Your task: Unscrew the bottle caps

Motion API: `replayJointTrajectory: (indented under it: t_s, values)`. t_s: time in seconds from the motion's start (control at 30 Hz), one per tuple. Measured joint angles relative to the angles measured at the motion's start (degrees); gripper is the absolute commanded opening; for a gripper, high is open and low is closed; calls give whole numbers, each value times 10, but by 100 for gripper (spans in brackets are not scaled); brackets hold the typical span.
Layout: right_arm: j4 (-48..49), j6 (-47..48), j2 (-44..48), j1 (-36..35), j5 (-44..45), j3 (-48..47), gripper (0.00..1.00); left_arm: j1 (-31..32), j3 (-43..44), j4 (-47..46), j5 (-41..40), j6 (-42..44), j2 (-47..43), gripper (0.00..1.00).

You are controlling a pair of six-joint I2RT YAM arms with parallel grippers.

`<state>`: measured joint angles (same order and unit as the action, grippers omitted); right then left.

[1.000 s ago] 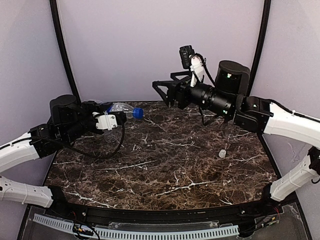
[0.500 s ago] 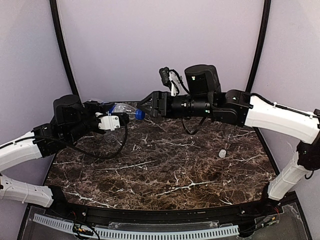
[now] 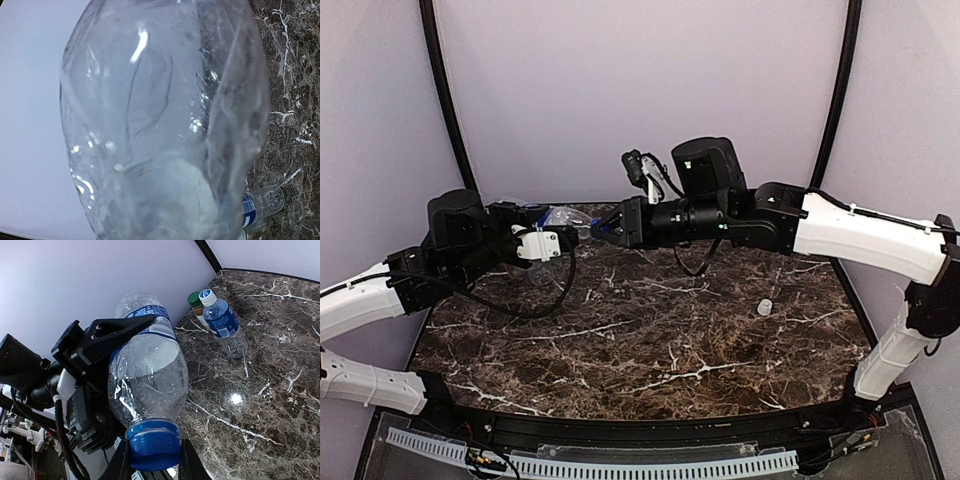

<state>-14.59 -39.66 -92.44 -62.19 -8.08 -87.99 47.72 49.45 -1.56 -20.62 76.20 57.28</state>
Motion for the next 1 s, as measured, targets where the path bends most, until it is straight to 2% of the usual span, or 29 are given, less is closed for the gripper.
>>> replayJointTrajectory:
  t_s: [0.03,0.27,0.4,0.53,0.7,0.83,1.0]
  values:
    - [0,0,0,0,-1,-1,0,-1,0,0,0,0,0,28]
    - [4,26,0,2,-21,-1,0,-2,0,-1,2,0,-1,26]
    - [1,151,0,-13,5,-4,0,-2,0,4,7,-1,-8,24]
    - [5,390,13,-76,134,13,0,-2,0,37,29,-4,-26,23]
    - [118,772,73,-166,273,140,0,11,8,106,109,-15,-36,22]
    - [193,1039,77,-203,335,203,0,12,15,167,150,-27,-32,22]
    - [253,1289,69,-221,367,240,0,12,16,202,168,-33,-28,22]
